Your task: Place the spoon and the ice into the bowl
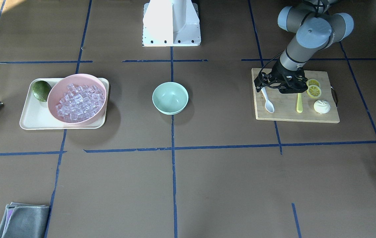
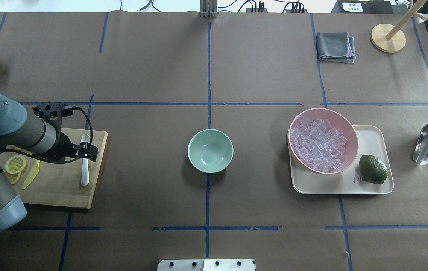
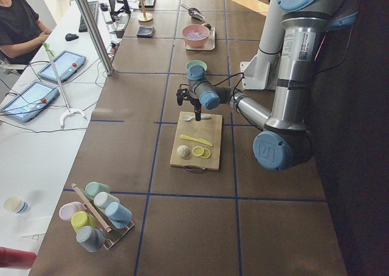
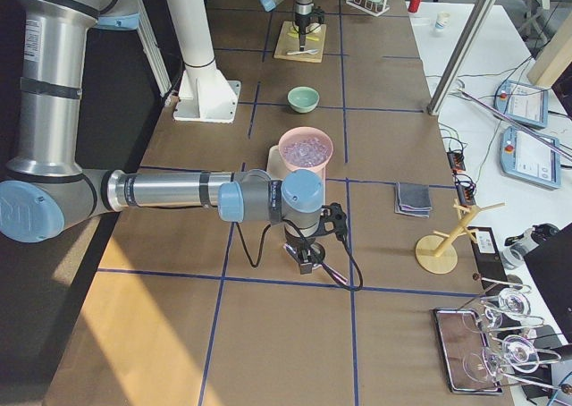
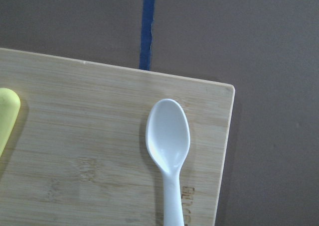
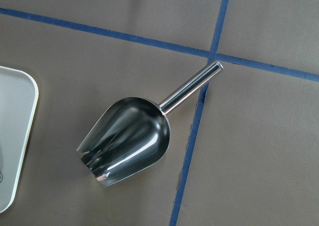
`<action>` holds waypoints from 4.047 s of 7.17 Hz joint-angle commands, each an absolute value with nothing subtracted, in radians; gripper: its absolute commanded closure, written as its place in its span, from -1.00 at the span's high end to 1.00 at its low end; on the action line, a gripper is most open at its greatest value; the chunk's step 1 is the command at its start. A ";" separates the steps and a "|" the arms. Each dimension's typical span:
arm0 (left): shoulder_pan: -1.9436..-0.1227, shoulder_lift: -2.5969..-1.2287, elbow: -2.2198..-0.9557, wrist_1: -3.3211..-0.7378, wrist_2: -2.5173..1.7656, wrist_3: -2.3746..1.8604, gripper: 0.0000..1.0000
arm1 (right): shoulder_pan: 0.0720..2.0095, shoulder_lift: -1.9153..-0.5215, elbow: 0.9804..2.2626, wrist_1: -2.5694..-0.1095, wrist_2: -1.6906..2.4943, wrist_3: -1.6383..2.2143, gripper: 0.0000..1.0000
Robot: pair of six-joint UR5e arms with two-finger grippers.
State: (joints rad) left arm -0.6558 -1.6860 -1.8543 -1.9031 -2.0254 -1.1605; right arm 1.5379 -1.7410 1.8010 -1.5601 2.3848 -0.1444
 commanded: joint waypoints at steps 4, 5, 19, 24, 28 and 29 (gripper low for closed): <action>-0.634 -1.697 -1.844 -1.887 -1.993 -1.164 0.70 | 1.537 -1.741 1.799 -1.560 2.385 -0.141 0.99; -0.632 -1.698 -1.839 -1.887 -1.993 -1.164 0.68 | 1.537 -1.741 1.799 -1.560 2.385 -0.141 0.99; -0.594 -2.105 -1.852 -1.625 -2.080 -1.167 -1.00 | 1.536 -1.741 1.798 -1.560 2.437 -0.140 0.99; -0.514 -2.359 -1.586 -1.641 -2.075 -1.151 -0.99 | 1.522 -1.740 1.801 -1.559 2.450 -0.143 0.99; -0.495 -2.385 -1.562 -1.679 -2.069 -1.150 0.39 | 1.494 -1.738 1.802 -1.501 2.476 -0.132 0.99; -0.499 -2.384 -1.565 -1.689 -2.069 -1.155 0.44 | 1.476 -1.738 1.805 -1.499 2.502 -0.117 0.99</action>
